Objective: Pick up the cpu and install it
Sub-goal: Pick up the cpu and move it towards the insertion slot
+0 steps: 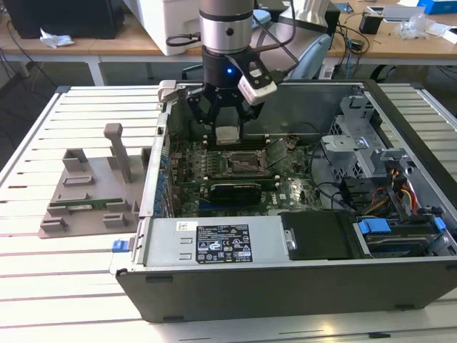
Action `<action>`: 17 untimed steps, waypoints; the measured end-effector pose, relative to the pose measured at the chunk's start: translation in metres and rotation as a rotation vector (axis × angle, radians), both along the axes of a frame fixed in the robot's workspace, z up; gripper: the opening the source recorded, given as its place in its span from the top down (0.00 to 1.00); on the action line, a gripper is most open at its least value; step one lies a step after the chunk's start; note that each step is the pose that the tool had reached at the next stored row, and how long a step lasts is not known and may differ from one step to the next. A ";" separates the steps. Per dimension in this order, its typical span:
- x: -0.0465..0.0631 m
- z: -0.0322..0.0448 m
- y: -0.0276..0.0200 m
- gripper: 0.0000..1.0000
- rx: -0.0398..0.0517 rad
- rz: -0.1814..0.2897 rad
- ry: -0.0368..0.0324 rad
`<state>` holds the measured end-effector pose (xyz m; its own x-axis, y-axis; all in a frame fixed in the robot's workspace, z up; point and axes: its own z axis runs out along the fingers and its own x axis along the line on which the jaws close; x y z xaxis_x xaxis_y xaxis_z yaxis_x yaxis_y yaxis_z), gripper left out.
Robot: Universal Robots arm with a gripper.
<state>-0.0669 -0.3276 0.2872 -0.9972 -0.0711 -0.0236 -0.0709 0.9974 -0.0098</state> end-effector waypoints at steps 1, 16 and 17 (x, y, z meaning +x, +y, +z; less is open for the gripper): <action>0.002 -0.0005 0.0004 0.45 0.0001 0.000 0.0000; 0.025 -0.0191 0.0078 0.45 -0.0002 0.000 0.0007; 0.028 -0.0222 0.0093 0.45 -0.0002 0.000 0.0008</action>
<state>-0.0393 -0.3183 0.2650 -0.9972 -0.0712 -0.0229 -0.0710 0.9974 -0.0100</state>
